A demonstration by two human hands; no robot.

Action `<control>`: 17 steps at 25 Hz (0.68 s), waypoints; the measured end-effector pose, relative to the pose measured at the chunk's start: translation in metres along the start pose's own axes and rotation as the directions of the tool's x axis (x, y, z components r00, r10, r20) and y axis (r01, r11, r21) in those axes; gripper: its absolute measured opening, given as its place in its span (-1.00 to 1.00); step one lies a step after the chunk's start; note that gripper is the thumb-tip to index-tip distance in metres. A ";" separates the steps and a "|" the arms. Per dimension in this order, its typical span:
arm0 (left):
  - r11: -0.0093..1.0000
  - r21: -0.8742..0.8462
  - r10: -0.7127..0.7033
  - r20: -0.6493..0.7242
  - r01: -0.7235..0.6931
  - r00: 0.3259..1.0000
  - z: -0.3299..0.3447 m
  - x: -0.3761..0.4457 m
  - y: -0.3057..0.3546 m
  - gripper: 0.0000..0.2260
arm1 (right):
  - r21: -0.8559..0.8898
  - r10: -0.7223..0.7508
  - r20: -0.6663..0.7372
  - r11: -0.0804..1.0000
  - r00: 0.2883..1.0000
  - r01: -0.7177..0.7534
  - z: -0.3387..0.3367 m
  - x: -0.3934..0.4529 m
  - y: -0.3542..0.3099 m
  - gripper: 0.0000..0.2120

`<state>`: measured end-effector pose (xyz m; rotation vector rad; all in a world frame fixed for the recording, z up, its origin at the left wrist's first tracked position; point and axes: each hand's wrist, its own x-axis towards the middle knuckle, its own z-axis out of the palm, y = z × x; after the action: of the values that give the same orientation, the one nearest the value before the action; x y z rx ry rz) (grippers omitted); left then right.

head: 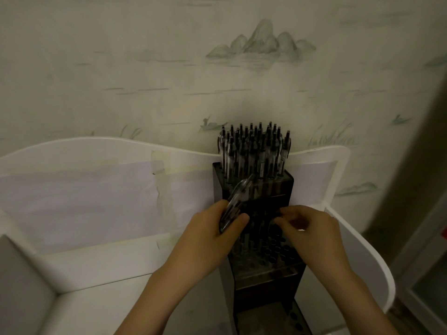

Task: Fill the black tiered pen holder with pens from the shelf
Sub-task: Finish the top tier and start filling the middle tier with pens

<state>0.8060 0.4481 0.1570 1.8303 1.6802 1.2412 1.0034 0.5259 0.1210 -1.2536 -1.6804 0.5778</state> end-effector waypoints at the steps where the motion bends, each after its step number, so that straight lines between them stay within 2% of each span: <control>1: 1.000 -0.003 0.003 0.005 -0.003 1.000 0.001 -0.001 0.000 -0.76 | 0.010 -0.034 -0.032 0.999 0.999 0.034 -0.003 -0.002 -0.004 -0.79; 3: 1.000 -0.006 0.005 0.023 -0.005 1.000 0.002 -0.002 0.000 -0.76 | 0.064 -0.102 -0.099 0.992 0.990 0.108 -0.009 -0.006 -0.015 -0.83; 5: 1.000 -0.013 0.000 0.044 0.000 0.999 0.005 -0.002 0.000 -0.76 | 0.161 -0.143 -0.086 0.975 0.986 0.155 -0.013 -0.010 -0.030 -0.87; 8: 0.999 -0.029 -0.014 0.081 0.017 0.997 0.009 -0.003 0.002 -0.77 | 0.302 -0.186 0.054 0.939 0.981 0.162 -0.012 -0.014 -0.047 -0.89; 11: 1.000 -0.027 -0.008 0.124 0.012 0.992 0.011 -0.003 0.004 -0.83 | 0.360 -0.200 0.205 0.926 0.958 0.117 -0.010 -0.016 -0.052 -0.85; 17: 0.999 -0.041 0.005 0.145 0.001 0.989 0.012 -0.004 0.006 -0.85 | 0.410 -0.177 0.299 0.911 0.938 0.041 -0.008 -0.017 -0.049 -0.84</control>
<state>0.8196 0.4463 0.1534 1.8502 1.5637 1.1060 0.9877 0.4909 0.1567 -0.7885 -1.7742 1.0497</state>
